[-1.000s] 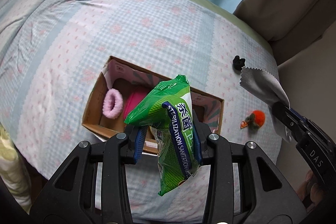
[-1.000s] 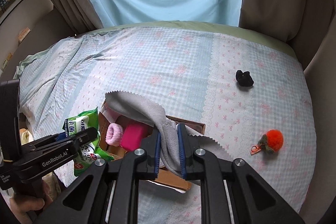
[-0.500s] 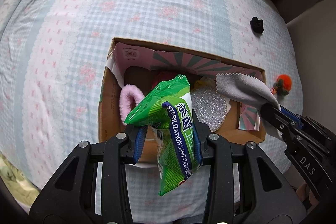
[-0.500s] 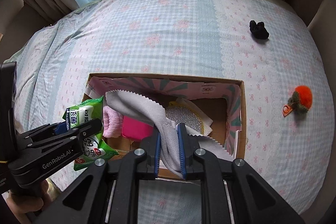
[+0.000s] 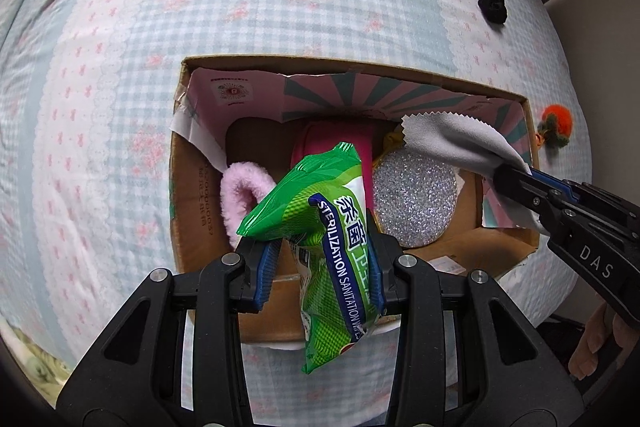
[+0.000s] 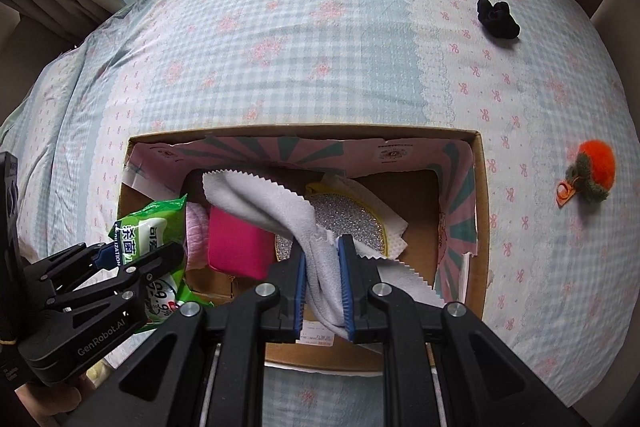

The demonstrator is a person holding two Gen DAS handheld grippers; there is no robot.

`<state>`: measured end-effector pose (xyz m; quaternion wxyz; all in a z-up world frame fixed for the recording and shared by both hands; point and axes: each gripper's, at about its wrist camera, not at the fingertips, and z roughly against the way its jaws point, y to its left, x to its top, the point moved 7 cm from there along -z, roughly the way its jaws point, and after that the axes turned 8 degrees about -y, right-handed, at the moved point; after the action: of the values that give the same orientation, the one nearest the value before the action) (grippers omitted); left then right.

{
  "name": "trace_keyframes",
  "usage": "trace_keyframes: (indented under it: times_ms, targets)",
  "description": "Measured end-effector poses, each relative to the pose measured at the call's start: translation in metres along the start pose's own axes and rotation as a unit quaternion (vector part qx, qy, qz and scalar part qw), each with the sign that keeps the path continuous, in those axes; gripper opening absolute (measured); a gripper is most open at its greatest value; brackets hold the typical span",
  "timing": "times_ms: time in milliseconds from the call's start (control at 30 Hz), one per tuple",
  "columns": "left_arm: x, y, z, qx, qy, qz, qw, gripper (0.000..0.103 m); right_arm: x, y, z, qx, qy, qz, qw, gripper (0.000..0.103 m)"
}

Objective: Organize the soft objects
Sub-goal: 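Carry the wipes pack and grey cloth into the box and open both tools, then lift both tools from the box toward the black scrunchie and orange pompom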

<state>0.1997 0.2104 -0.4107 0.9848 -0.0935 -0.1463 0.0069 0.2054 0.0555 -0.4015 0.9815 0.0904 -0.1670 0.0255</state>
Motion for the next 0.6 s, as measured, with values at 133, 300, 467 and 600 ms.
trace_keyframes:
  times_ms: [133, 300, 467, 600]
  targets:
    - [0.002, -0.009, -0.004, 0.000, -0.001, -0.028, 0.9996, 0.059, -0.002, -0.004, -0.015, 0.008, 0.028, -0.008, 1.000, 0.025]
    - [-0.001, -0.016, 0.000, 0.007, -0.016, -0.047, 0.9988, 0.103, -0.001, -0.005, -0.015, 0.021, 0.006, -0.014, 1.000, 0.103]
    - [-0.009, -0.013, 0.001, 0.011, -0.009, -0.037, 0.9992, 0.103, -0.004, -0.006, -0.014, 0.026, 0.008, -0.015, 1.000, 0.103]
    - [-0.012, -0.014, 0.006, 0.016, -0.013, -0.035, 0.9992, 0.103, -0.005, -0.003, -0.008, 0.031, -0.007, -0.006, 0.999, 0.103]
